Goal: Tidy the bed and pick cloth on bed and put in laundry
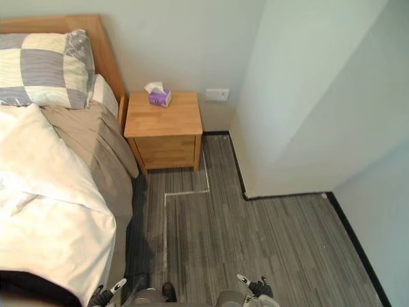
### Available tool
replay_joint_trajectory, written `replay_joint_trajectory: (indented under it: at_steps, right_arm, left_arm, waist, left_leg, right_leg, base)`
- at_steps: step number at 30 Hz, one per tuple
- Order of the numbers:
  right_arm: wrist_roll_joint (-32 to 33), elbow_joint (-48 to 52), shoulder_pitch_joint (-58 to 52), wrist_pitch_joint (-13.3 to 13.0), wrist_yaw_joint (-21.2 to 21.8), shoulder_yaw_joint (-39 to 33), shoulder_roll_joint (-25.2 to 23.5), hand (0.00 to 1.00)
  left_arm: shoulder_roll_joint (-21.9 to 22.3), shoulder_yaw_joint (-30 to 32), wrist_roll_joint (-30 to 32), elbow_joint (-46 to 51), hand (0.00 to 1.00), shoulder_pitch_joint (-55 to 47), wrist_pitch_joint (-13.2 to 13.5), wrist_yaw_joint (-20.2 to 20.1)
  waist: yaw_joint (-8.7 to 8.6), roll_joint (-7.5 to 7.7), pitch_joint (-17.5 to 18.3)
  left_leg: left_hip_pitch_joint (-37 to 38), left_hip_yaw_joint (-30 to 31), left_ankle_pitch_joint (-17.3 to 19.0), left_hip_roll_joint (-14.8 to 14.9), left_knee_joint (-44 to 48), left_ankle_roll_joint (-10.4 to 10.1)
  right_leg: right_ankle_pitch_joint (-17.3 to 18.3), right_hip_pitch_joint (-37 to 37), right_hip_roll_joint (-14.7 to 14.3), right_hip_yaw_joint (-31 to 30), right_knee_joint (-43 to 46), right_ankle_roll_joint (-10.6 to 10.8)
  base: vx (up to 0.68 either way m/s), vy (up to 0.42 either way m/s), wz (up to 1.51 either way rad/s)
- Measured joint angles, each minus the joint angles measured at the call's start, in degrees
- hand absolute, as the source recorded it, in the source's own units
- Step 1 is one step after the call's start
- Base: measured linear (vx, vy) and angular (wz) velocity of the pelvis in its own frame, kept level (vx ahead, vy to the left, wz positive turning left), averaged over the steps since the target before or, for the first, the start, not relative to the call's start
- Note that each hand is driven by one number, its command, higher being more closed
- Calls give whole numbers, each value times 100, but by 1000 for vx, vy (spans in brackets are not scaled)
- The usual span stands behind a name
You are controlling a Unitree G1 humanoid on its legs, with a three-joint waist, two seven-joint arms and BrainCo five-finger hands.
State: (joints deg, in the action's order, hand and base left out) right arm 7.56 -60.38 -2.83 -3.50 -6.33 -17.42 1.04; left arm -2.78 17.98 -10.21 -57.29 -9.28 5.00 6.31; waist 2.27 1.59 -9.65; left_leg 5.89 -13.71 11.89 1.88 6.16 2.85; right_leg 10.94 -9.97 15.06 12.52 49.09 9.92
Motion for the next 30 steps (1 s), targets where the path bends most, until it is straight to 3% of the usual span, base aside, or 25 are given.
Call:
replay_joint_trajectory:
  at_steps: [2, 4, 5, 6, 7, 8, 9, 10, 11, 12, 13, 14, 19, 20, 22, 23, 24, 26, 27, 28, 29, 30]
  right_arm:
    - [4, 18, 60, 0, -1, 2, -4, 0]
    - [1, 106, 61, -9, -7, 9, -6, 0]
    - [3, 116, 48, -11, -17, 4, -14, 0]
    - [5, 135, 6, -11, -37, 4, -106, 0]
    - [3, 157, 17, -2, -51, -36, -60, 0]
    - [5, 205, -12, -2, -64, -37, -58, 0]
    - [0, 346, -105, -7, -58, -47, -5, 0]
    - [22, 469, -149, -26, -50, -35, 45, 0]
    - [1, 612, -210, -54, -54, -14, 49, 0]
    - [-1, 527, -258, -38, -47, 89, -138, 0]
    - [-17, 482, -277, -35, -37, 90, -187, 0]
    - [-133, 463, -250, -32, -41, 87, -130, 0]
    - [-230, 426, -222, 18, -33, 115, 24, 0]
    - [-234, 424, -220, 20, -32, 116, 22, 0]
    - [-240, 441, -264, 27, -30, 273, 5, 0]
    - [-237, 444, -253, 26, -38, 427, -20, 0]
    - [-234, 479, -200, 24, -40, 509, -48, 0]
    - [-226, 497, -176, 19, -39, 480, -40, 0]
    - [-226, 496, -118, 28, -40, 432, -49, 0]
    - [-225, 494, -99, 32, -37, 414, -96, 0]
    - [-226, 468, -93, 33, -38, 418, -128, 0]
    - [-226, 399, -64, 30, -17, 425, -152, 0]
  left_arm:
    - [60, -1, -44, -4, 0, 72, 29, 4]
    - [131, 4, -45, 7, 0, 99, 54, 13]
    - [141, 9, -45, 28, 0, 110, 68, 19]
    - [122, 93, -47, 79, 0, 136, 84, 18]
    - [263, 314, -54, 28, 0, 260, 59, 25]
    - [326, 447, -46, 105, 0, 254, 80, 24]
    - [560, 528, -43, 206, 0, 262, 101, 30]
    - [701, 564, -46, 205, 0, 290, 118, 29]
    - [813, 684, -40, 173, 0, 347, 149, 28]
    - [712, 840, -32, 206, 0, 307, 190, 25]
    - [687, 947, -26, 195, 0, 368, 200, 22]
    - [795, 1209, -23, 105, 0, 428, 185, 20]
    - [864, 1366, -36, -21, 0, 248, 158, 21]
    - [864, 1366, -41, -10, 0, 244, 159, 25]
    - [863, 1357, -95, 111, 0, 258, 170, 27]
    - [851, 1360, -197, 250, 0, 252, 179, 28]
    - [849, 1283, -286, 324, 0, 223, 207, 23]
    - [823, 1007, -281, 339, 0, 209, 196, 26]
    - [813, 833, -276, 343, 0, 212, 193, 13]
    - [783, 667, -261, 383, 0, 199, 198, 14]
    - [733, 569, -259, 440, 0, 180, 213, 15]
    - [690, 446, -275, 432, 0, 181, 211, 16]
  waist:
    - [-6, -95, -57]
    - [-2, -181, -74]
    - [1, -180, -67]
    - [25, -11, -24]
    - [88, -159, -68]
    - [153, -170, -57]
    - [104, -312, -105]
    - [93, -444, -137]
    - [94, -453, -124]
    - [100, -158, -4]
    - [109, -76, 22]
    - [173, -132, 10]
    - [105, -446, 140]
    - [64, -452, 142]
    - [14, -396, 121]
    - [73, -291, 53]
    - [147, -232, 46]
    - [108, -337, 65]
    - [95, -389, 56]
    - [67, -308, 118]
    - [59, -218, 138]
    - [107, -251, 124]
  left_leg:
    - [97, 320, -37, 162, -6, -62]
    - [122, 647, -54, 343, 11, -170]
    - [116, 845, 11, 410, 14, -287]
    - [95, 1066, 230, 406, 23, -548]
    - [100, 1193, 322, 548, 78, -728]
    - [33, 1090, 292, 545, 188, -754]
    - [-70, 1168, 227, 591, 395, -693]
    - [-22, 1169, 211, 683, 435, -659]
    - [117, 1438, 263, 768, 368, -758]
    - [130, 1637, 355, 668, 221, -899]
    - [141, 1785, 428, 652, 164, -990]
    - [207, 1887, 302, 838, 82, -973]
    - [-4, 1889, -47, 997, 359, -981]
    - [-125, 1889, -47, 1001, 602, -983]
    - [-758, 1668, -153, 1049, 1949, -1155]
    - [-1196, 1201, -342, 1186, 2735, -1244]
    - [-1423, 451, -129, 1345, 2993, -1135]
    - [-1587, -443, -38, 1358, 2649, -1027]
    - [-1597, -1045, -58, 1312, 2337, -614]
    - [-1396, -1411, -124, 1119, 1797, -389]
    - [-1321, -1451, -274, 944, 1449, -333]
    - [-1275, -1490, -385, 935, 1233, -271]
  right_leg:
    - [135, -123, -201, 95, -968, -235]
    - [3, -183, -420, -76, -2310, -277]
    - [-260, -184, -460, -247, -3031, -334]
    - [-898, -131, -416, -595, -3854, -287]
    - [-1162, 58, -507, -304, -3844, -329]
    - [-1102, 97, -467, -177, -3790, -347]
    - [-917, 68, -474, -101, -3183, -218]
    - [-779, -116, -480, -184, -2565, -274]
    - [-324, -418, -485, -522, -1807, -435]
    - [-18, -294, -416, -778, -2159, -451]
    - [246, -227, -379, -730, -2121, -384]
    - [443, -137, -432, -384, -1976, -509]
    - [578, 453, -516, 176, -2458, -544]
    - [562, 605, -508, 309, -2587, -548]
    - [454, 1222, -499, 783, -3116, -569]
    - [379, 1562, -507, 988, -3435, -587]
    - [338, 1768, -499, 1134, -3622, -620]
    - [336, 1913, -490, 1329, -3677, -616]
    - [339, 1984, -479, 1430, -3677, -610]
    - [268, 2007, -390, 1563, -3648, -503]
    - [205, 1918, -295, 1552, -3464, -472]
    - [120, 1668, -247, 1476, -2993, -493]
  base:
    - [317, -190, 101]
    - [257, -284, 110]
    - [363, -443, 139]
    - [313, -432, 129]
    - [305, -416, 105]
    - [326, -380, 106]
    - [235, -205, 90]
    - [205, -181, 126]
    - [129, -157, 133]
    - [196, -294, 139]
    - [273, -359, 124]
    - [274, -373, 73]
    - [210, -176, 52]
    - [288, -108, 114]
    - [226, -71, 93]
    - [224, -81, 57]
    - [216, -68, 55]
    - [157, 31, 56]
    - [198, 112, 108]
    - [268, 121, 112]
    - [231, 82, 107]
    - [250, 55, 63]
